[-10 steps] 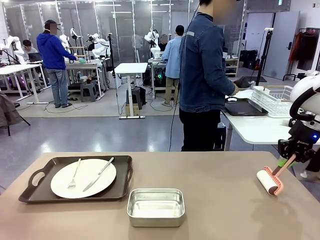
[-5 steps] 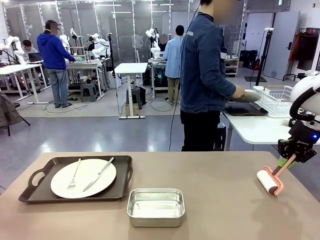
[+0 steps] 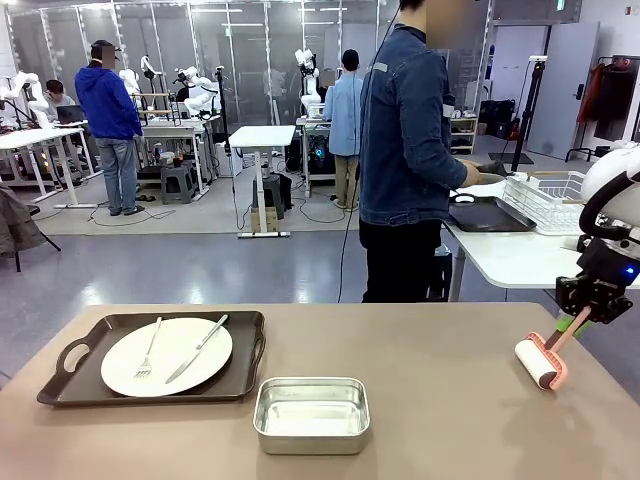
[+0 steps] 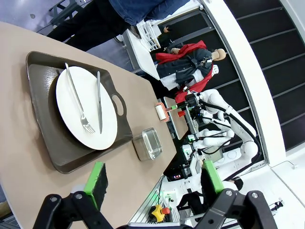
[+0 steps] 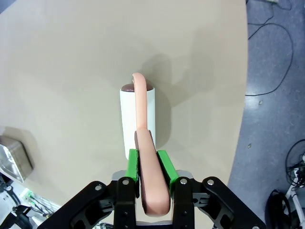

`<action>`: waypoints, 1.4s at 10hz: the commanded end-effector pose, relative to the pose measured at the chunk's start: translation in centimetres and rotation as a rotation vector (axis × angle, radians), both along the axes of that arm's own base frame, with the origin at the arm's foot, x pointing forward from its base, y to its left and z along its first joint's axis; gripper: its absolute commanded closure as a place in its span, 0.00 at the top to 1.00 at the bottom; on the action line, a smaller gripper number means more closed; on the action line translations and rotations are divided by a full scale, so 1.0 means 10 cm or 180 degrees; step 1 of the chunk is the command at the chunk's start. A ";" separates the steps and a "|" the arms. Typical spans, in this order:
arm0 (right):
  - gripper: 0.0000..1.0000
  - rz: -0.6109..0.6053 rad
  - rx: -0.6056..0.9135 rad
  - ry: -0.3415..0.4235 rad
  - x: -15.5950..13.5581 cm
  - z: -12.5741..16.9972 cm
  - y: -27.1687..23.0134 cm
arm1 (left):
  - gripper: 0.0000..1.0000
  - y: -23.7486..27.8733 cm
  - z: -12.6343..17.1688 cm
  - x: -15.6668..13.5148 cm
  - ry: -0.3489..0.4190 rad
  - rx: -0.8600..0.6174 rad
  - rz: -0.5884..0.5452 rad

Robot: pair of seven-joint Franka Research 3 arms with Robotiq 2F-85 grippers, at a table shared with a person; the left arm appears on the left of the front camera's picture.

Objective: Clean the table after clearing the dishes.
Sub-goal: When the left (or right) Handle tray is removed, use the left hand (or right hand) to clean the left (or right) side of the table with the Lint Roller.

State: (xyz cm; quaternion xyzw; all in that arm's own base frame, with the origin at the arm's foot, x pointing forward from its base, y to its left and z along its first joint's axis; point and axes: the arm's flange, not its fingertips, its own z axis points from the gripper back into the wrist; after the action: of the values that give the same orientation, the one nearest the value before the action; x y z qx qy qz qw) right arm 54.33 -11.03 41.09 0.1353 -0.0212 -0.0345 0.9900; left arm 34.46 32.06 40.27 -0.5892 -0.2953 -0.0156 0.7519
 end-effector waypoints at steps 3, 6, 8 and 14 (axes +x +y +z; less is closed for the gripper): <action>0.22 0.0118 -0.0438 -0.0222 -0.21 0.45 0.11 | 1.00 0.01 0.02 -0.03 -0.0021 -0.0032 -0.0008; 0.22 0.0081 -0.0598 -0.0367 -0.30 0.72 0.14 | 1.00 0.01 0.02 -0.03 -0.0021 -0.0032 -0.0008; 0.22 0.0136 -0.0612 -0.0455 -0.31 0.81 0.20 | 1.00 0.01 0.02 -0.03 -0.0021 -0.0032 -0.0008; 0.22 0.0210 -0.0500 -0.0371 -0.26 0.80 0.06 | 1.00 0.01 0.02 -0.03 -0.0021 -0.0032 -0.0008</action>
State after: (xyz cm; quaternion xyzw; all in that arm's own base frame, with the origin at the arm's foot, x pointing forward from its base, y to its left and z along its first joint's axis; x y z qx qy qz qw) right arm 51.74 -10.53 48.79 0.0580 -0.0760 0.0076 0.9954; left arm 34.47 32.05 40.27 -0.5893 -0.2952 -0.0157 0.7519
